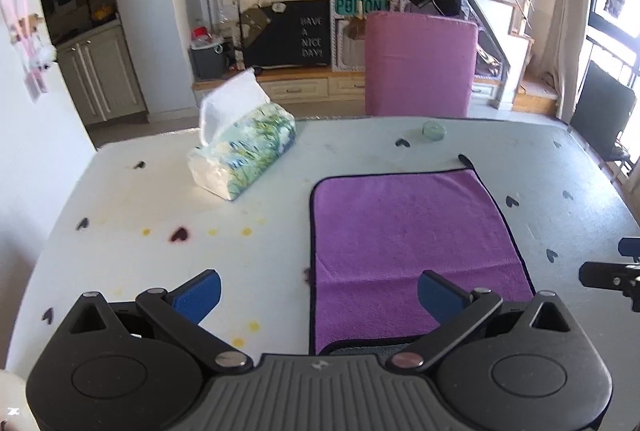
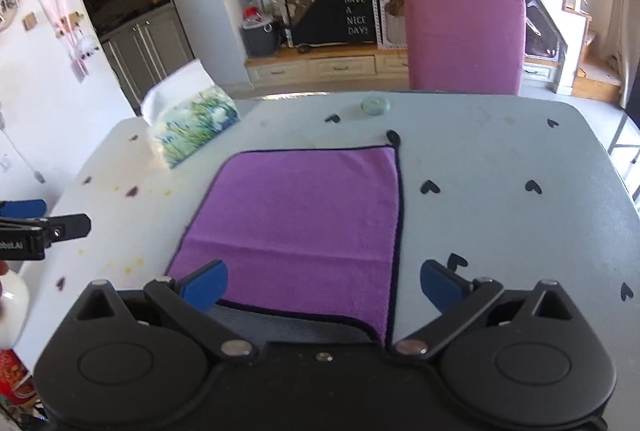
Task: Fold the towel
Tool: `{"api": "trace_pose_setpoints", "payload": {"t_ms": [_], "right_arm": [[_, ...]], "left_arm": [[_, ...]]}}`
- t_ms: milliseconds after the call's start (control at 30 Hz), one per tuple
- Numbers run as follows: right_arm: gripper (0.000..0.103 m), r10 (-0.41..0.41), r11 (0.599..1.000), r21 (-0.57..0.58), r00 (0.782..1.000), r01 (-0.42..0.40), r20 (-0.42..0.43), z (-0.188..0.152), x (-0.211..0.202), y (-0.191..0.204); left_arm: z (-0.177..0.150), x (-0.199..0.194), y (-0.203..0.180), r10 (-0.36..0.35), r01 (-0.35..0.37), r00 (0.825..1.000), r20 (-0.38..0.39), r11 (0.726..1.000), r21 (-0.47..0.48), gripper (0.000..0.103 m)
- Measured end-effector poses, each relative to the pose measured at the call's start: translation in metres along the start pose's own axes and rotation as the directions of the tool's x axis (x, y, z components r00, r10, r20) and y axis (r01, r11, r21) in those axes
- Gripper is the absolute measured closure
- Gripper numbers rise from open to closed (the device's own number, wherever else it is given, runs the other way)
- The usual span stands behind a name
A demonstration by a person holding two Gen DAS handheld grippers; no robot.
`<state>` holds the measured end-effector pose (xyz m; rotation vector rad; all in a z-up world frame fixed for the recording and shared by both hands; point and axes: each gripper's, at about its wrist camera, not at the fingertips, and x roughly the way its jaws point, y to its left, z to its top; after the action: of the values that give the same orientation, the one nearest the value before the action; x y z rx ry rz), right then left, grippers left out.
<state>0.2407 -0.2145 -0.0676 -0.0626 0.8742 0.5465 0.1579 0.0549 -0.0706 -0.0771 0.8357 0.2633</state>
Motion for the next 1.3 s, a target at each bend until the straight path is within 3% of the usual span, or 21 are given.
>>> {"api": "trace_pose_setpoints", "payload": {"t_ms": [133, 367, 500, 633, 767, 833, 900, 1300], "right_arm": [[0.000, -0.031, 1.000, -0.004, 0.999, 0.031, -0.033, -0.003, 0.021, -0.004], [0.000, -0.094, 0.996, 0.000, 0.996, 0.094, 0.004, -0.006, 0.048, -0.011], [0.000, -0.073, 0.997, 0.011, 0.996, 0.073, -0.048, -0.006, 0.065, -0.019], [0.000, -0.063, 0.997, 0.034, 0.991, 0.067, -0.117, -0.009, 0.080, -0.025], [0.002, -0.048, 0.999, 0.013, 0.982, 0.051, -0.185, -0.011, 0.092, -0.024], [0.012, -0.037, 0.999, 0.016, 0.976, 0.042, -0.213, -0.011, 0.096, -0.023], [0.029, 0.000, 0.999, 0.036, 0.970, 0.009, -0.242, -0.011, 0.100, -0.025], [0.054, -0.012, 1.000, -0.002, 0.928, 0.012, -0.373, -0.018, 0.118, -0.024]], "left_arm": [[-0.002, 0.022, 0.000, 0.015, -0.015, 0.999, -0.050, 1.000, -0.001, 0.000], [-0.010, 0.052, 0.001, 0.019, -0.020, 0.995, -0.101, 1.000, -0.009, 0.000], [-0.012, 0.068, 0.003, -0.026, 0.020, 0.983, -0.183, 0.999, -0.034, 0.001], [-0.017, 0.078, 0.003, -0.017, 0.001, 0.978, -0.207, 0.997, -0.073, 0.006], [-0.016, 0.091, 0.003, -0.036, 0.018, 0.967, -0.252, 0.997, -0.077, 0.016], [-0.017, 0.096, 0.002, -0.041, 0.022, 0.959, -0.282, 0.997, -0.070, 0.020], [-0.019, 0.101, 0.000, -0.042, 0.024, 0.952, -0.303, 0.998, -0.063, 0.027], [-0.031, 0.122, 0.002, -0.080, 0.064, 0.913, -0.400, 0.996, -0.054, 0.043]]}}
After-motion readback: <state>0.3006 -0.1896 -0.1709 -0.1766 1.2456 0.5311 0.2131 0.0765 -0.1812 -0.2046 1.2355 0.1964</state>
